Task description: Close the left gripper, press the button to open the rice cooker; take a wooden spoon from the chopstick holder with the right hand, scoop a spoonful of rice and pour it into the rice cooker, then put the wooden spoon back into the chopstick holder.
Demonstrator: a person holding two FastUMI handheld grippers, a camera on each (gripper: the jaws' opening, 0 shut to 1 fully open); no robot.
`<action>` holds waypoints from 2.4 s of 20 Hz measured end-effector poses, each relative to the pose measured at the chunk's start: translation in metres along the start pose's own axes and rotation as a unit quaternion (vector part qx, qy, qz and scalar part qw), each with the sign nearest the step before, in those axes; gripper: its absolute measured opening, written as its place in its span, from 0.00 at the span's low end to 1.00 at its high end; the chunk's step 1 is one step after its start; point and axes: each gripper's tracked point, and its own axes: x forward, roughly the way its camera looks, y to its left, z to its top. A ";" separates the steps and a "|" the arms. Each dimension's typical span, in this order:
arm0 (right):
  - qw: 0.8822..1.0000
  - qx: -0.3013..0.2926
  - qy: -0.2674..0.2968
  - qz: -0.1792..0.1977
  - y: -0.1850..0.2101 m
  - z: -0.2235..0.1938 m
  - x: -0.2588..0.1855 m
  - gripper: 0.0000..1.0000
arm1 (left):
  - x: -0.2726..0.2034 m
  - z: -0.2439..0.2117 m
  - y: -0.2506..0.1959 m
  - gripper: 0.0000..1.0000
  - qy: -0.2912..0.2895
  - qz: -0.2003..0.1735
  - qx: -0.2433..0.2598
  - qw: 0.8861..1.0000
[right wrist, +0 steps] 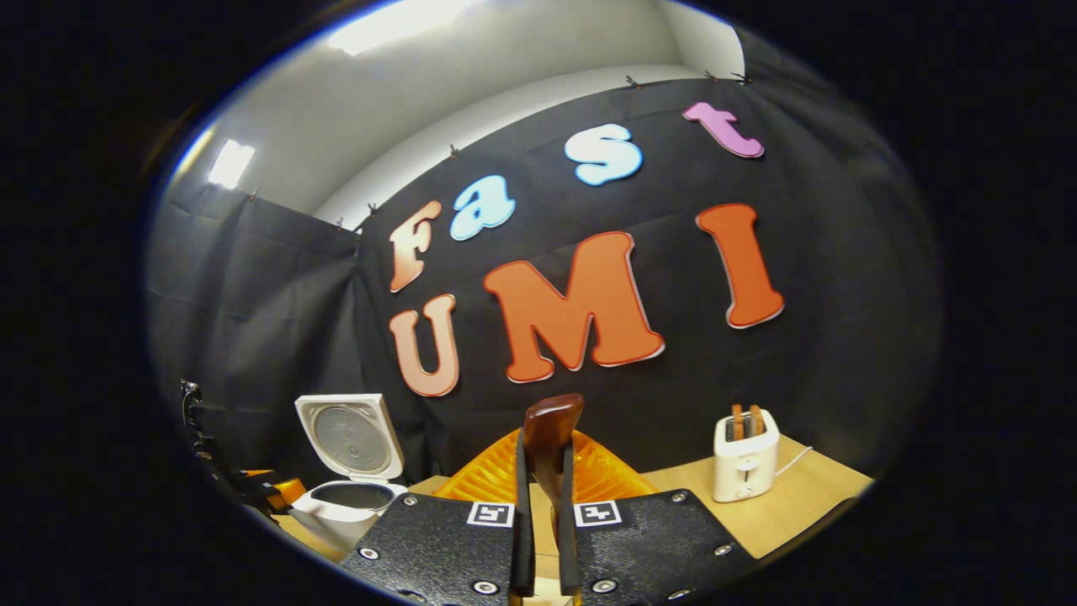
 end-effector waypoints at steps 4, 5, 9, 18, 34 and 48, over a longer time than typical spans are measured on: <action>0.998 0.006 0.004 -0.065 -0.055 0.008 -0.029 0.12 | 0.004 0.006 -0.017 0.89 0.001 -0.010 -0.005 1.000; 0.997 0.013 0.003 -0.076 -0.065 0.007 -0.035 0.12 | 0.005 0.006 -0.023 0.87 0.003 -0.016 -0.007 1.000; 0.994 0.058 0.007 -0.096 -0.091 -0.006 -0.053 0.11 | 0.008 0.009 -0.037 0.89 0.012 -0.037 -0.020 0.999; 0.981 0.127 0.062 -0.132 -0.117 -0.073 -0.060 0.12 | 0.008 0.002 -0.037 0.89 0.019 -0.026 0.006 0.999; 0.966 0.167 0.118 -0.160 -0.142 -0.139 -0.055 0.13 | 0.019 0.009 -0.039 0.89 0.018 -0.021 0.016 0.999; 0.968 -0.011 0.098 -0.229 -0.182 -0.075 -0.081 0.87 | 0.064 0.079 -0.026 0.89 -0.001 -0.018 0.033 0.999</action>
